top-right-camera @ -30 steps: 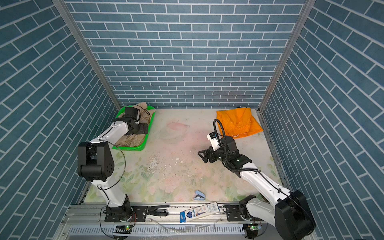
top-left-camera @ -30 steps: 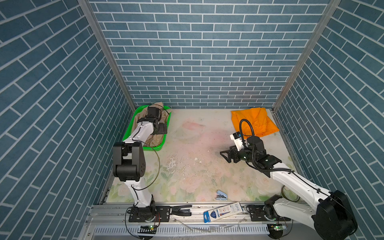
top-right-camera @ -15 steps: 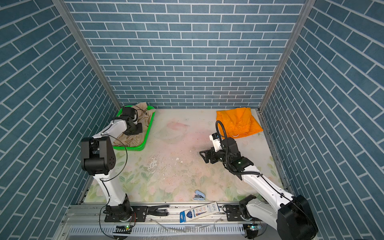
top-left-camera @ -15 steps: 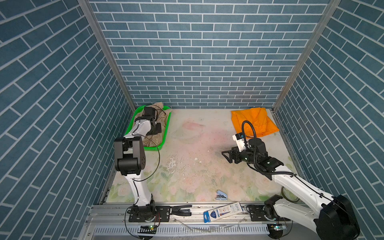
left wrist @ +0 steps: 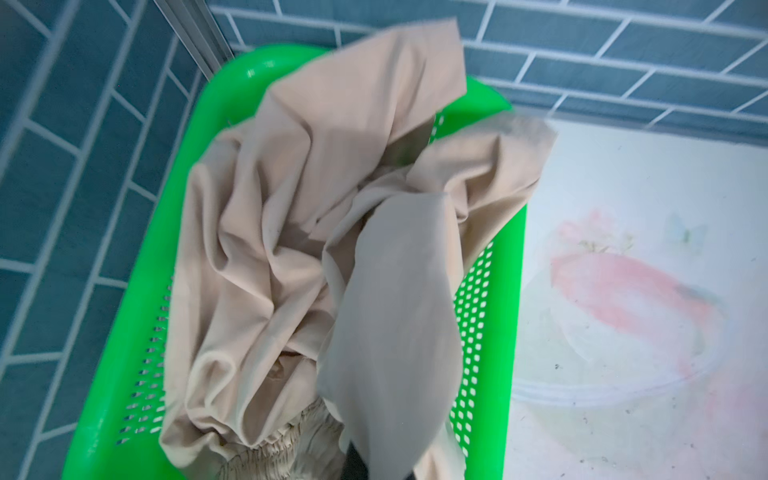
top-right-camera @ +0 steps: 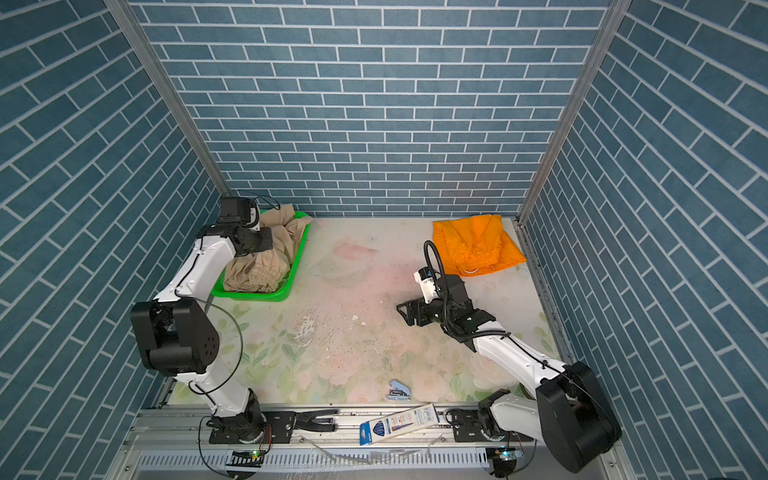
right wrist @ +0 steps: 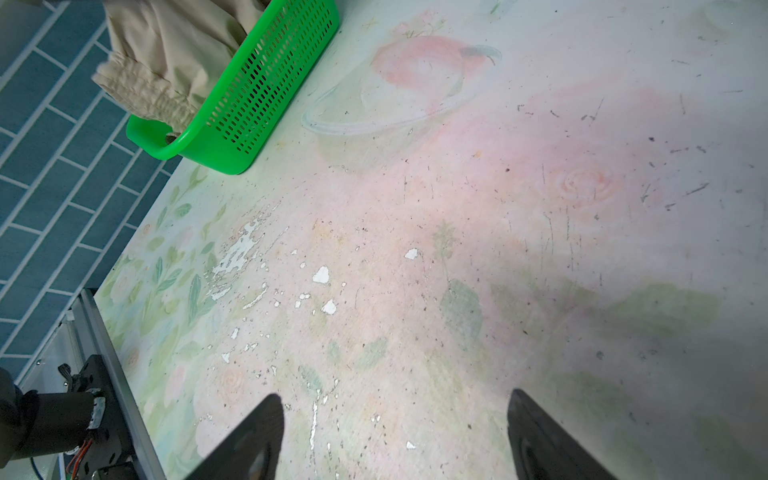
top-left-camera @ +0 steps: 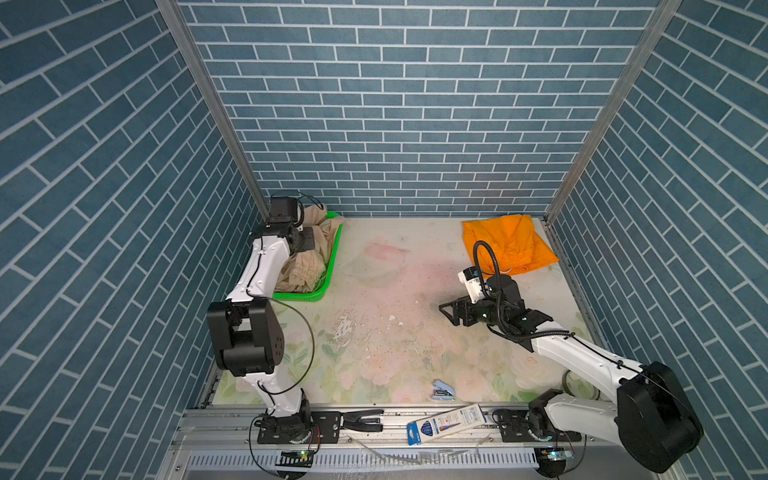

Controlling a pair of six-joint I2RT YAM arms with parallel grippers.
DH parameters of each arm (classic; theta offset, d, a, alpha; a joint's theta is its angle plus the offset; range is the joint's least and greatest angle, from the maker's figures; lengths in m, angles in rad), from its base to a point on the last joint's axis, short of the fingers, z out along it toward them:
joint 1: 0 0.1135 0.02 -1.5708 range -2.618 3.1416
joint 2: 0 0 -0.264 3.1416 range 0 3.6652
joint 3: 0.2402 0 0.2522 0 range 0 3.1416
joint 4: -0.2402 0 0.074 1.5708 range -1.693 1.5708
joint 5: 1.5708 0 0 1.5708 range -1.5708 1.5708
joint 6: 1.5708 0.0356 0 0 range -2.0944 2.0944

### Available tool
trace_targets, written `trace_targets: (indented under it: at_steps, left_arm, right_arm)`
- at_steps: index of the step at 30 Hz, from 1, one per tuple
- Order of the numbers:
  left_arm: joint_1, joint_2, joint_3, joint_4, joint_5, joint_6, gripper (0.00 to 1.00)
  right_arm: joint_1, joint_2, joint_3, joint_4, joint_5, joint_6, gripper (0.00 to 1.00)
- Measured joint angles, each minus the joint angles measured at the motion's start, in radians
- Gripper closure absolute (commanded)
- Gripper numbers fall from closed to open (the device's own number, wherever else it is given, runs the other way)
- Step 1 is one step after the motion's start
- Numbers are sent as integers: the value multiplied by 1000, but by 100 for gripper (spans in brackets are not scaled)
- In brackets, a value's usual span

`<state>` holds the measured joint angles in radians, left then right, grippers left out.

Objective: Fold and stack the shorts
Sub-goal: 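Grasp the beige trousers in the green basket with the left gripper and lift, then carry the beige shorts toward the right gripper while the right gripper grasps the waistband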

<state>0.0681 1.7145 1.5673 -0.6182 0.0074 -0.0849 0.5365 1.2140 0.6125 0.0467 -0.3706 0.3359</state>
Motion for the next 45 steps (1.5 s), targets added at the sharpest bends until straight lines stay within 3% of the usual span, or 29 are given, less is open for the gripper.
trace_targets:
  at_steps: [5,10,13,18,22,27,32,34,36,38,41,45]
  left_arm:
    - [2,-43,101,-40,43,4,100]
    - [-1,-98,232,-117,157,-2,100]
    - [-27,-120,375,-212,199,-4,100]
    - [-195,-84,724,-386,222,26,100]
    - [-372,-52,873,-458,262,41,100]
    - [-532,7,873,-496,264,51,100]
    - [-589,40,621,-409,288,27,100]
    - [-595,70,528,-358,299,16,88]
    - [-608,129,467,-314,310,10,85]
    - [-631,198,455,-288,314,8,66]
    - [-661,301,468,-267,304,13,3]
    - [-659,391,580,-314,251,14,0]
  right_arm:
    - [0,28,0,29,-7,-1,15]
    - [0,72,0,73,-14,-3,16]
    - [0,91,0,114,-15,-2,16]
    - [0,109,0,199,-10,6,16]
    - [0,110,0,228,9,8,16]
    - [-1,66,0,209,51,8,15]
    - [-5,-11,0,141,87,-3,15]
    - [-5,-24,0,97,97,-12,15]
    - [-5,-32,0,39,104,-25,15]
    - [-5,-40,0,-9,109,-31,16]
    - [2,-47,-1,-65,108,-49,17]
    - [44,-48,0,-130,113,-92,18]
